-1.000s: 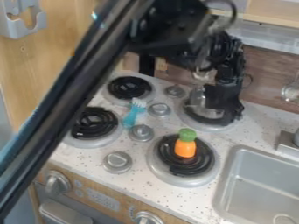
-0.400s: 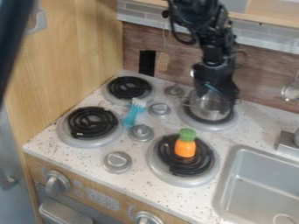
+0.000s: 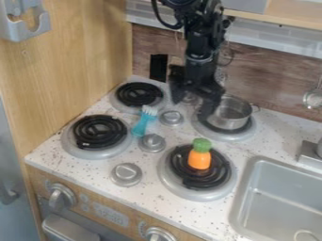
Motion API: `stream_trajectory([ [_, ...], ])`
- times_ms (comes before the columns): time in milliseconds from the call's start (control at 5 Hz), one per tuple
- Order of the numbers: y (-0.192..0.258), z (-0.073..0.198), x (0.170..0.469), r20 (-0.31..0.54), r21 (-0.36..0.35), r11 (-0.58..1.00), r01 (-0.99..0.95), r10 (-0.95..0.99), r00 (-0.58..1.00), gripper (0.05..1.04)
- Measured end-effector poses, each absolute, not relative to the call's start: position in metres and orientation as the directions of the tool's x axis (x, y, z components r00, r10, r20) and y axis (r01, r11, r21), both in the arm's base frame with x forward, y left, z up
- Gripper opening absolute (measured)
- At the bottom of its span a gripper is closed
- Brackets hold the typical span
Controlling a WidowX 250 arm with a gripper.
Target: Move the silver pot to the rear right burner
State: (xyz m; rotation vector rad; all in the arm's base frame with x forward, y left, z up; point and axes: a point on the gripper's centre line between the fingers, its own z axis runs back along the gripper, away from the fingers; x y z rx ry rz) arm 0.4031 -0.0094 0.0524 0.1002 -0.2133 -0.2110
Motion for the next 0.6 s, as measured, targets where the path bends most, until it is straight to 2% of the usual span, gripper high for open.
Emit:
stream_trajectory([
  [400,0.022,0.051,0.386,0.126,0.092,0.988,0.127,-0.138,0.982,0.999],
  [600,0.019,0.050,0.381,0.097,0.054,0.991,0.124,-0.128,0.987,0.999],
])
